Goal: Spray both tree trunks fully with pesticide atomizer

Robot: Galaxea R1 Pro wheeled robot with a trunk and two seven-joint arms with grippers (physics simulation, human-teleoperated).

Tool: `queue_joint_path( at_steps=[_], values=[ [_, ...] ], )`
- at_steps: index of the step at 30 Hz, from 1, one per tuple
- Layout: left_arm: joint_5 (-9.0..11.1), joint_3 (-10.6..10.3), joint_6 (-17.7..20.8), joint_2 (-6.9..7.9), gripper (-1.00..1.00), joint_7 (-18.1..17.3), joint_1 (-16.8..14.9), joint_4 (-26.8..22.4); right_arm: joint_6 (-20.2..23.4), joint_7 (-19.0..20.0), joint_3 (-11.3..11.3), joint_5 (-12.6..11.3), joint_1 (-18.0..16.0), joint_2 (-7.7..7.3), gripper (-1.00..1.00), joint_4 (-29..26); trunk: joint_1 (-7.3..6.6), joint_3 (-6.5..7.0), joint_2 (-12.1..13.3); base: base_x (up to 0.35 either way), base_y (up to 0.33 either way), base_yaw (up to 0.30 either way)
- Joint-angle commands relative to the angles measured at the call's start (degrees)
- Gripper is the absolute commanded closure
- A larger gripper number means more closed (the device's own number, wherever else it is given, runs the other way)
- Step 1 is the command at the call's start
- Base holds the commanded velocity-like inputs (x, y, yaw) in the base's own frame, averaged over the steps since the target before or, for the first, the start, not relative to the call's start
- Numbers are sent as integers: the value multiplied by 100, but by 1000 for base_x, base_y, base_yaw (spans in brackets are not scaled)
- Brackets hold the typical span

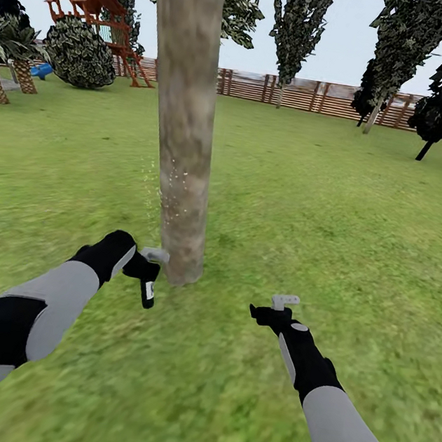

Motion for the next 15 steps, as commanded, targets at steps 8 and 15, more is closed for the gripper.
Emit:
queue_joint_path(
  at_steps=[8, 15],
  values=[
    [186, 196, -586, -3, 100, 587, 235, -8, 31, 43, -32, 59, -2, 6, -100, -5, -1, -4, -2, 0, 0, 0],
    [773, 200, -1019, -37, 100, 1340, 303, 34, 31, 43, -32, 59, -1, 6, -100, 3, -1, -4, -2, 0, 0, 0]
  ],
)
